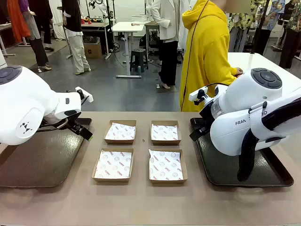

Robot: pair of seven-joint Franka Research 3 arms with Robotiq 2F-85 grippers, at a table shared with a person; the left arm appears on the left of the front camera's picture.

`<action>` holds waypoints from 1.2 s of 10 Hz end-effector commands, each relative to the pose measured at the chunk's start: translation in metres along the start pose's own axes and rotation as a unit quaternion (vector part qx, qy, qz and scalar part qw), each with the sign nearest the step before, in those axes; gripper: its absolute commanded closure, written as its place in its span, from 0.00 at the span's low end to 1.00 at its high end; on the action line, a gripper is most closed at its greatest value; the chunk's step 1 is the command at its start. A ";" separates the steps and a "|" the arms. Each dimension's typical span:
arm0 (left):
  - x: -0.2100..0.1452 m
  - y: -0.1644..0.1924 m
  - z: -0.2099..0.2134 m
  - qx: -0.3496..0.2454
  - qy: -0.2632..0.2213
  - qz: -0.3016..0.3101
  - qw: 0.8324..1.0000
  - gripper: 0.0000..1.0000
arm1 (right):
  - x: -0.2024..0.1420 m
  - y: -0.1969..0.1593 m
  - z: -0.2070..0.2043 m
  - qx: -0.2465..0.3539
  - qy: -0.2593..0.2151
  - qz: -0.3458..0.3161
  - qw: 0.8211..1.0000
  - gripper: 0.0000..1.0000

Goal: Individually package the donuts and arrange them on the tray.
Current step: Pick up one Paper togo box.

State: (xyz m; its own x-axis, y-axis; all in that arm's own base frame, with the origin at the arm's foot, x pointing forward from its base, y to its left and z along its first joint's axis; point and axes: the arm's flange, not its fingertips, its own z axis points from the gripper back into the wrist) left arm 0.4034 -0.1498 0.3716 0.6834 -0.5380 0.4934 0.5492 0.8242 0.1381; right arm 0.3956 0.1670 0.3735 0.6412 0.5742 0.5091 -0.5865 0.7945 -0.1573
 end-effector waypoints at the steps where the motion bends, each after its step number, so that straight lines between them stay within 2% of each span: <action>1: 0.000 0.000 0.000 0.000 0.000 0.000 1.000 0.00 | 0.000 0.000 0.000 0.000 0.000 0.000 1.000 0.00; 12: 0.000 0.000 0.000 0.000 0.000 0.000 1.000 0.00 | 0.000 0.000 0.000 0.000 0.000 0.000 1.000 0.00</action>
State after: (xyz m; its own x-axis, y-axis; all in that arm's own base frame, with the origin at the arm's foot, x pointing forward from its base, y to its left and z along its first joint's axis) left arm 0.4033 -0.1500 0.3716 0.6833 -0.5381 0.4934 0.5494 0.8241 0.1380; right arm 0.3957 0.1670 0.3735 0.6411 0.5743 0.5091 -0.5865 0.7944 -0.1575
